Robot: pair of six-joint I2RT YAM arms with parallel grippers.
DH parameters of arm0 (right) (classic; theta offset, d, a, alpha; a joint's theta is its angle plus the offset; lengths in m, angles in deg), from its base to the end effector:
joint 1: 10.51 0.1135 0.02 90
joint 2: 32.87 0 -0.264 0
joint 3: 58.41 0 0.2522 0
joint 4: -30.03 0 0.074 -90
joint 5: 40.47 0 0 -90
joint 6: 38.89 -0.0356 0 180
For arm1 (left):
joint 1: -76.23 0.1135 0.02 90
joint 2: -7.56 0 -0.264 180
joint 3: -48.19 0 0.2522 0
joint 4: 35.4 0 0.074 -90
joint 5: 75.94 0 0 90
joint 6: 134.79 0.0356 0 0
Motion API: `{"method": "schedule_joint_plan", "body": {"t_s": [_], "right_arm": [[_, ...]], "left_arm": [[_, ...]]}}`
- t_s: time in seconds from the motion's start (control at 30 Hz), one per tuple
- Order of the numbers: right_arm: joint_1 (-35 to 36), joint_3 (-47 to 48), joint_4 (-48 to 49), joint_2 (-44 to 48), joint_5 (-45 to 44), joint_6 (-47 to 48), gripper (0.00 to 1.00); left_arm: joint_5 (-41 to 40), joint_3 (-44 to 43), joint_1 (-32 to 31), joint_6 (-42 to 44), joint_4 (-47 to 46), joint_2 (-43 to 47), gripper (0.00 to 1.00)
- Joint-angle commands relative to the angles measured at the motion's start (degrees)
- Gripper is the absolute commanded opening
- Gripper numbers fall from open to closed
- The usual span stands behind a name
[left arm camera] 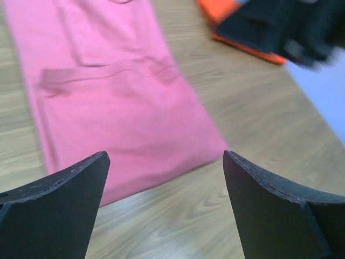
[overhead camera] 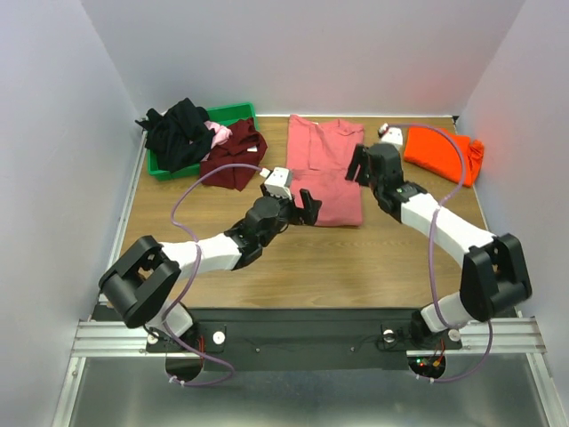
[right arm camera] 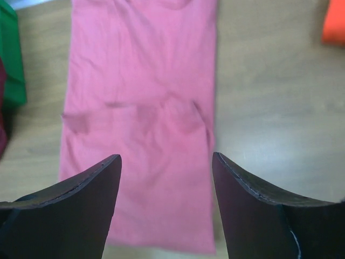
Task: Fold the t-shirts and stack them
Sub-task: Fold the tshirt
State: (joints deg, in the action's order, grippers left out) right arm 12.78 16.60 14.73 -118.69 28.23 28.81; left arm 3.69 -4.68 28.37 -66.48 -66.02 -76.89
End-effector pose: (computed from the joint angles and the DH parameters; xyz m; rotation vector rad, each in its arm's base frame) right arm 0.3217 0.1244 0.2823 0.2153 1.9842 0.1352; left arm 0.2183 -0.2317 0.2424 0.2286 1.6298 -0.7972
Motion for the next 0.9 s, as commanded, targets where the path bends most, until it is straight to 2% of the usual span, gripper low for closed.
{"method": "schedule_joint_plan", "body": {"t_s": [0.0, 0.07, 0.3, 0.7, 0.87], "right_arm": [[0.3, -10.8, 0.0, 4.3, 0.4, -4.6, 0.74], [0.3, -15.0, 0.7, 6.2, -0.1, -5.8, 0.73], [0.3, -20.6, 4.3, 5.7, 0.6, -7.7, 0.69], [0.3, -22.8, 8.0, -0.2, 5.3, -8.8, 0.66], [0.4, -24.7, 7.9, 0.5, 5.2, -9.2, 0.59]], "left_arm": [[-6.6, 0.3, 1.9, -0.1, 6.4, -2.1, 0.99], [-5.3, 0.3, 2.8, -0.6, 6.5, -3.6, 0.99], [-5.0, 0.4, 4.8, -0.5, 6.6, -5.5, 0.99], [-3.0, 1.0, 8.5, -0.3, 6.8, -6.4, 0.99], [-2.2, 1.0, 8.7, -0.6, 6.8, -6.9, 0.98]]}}
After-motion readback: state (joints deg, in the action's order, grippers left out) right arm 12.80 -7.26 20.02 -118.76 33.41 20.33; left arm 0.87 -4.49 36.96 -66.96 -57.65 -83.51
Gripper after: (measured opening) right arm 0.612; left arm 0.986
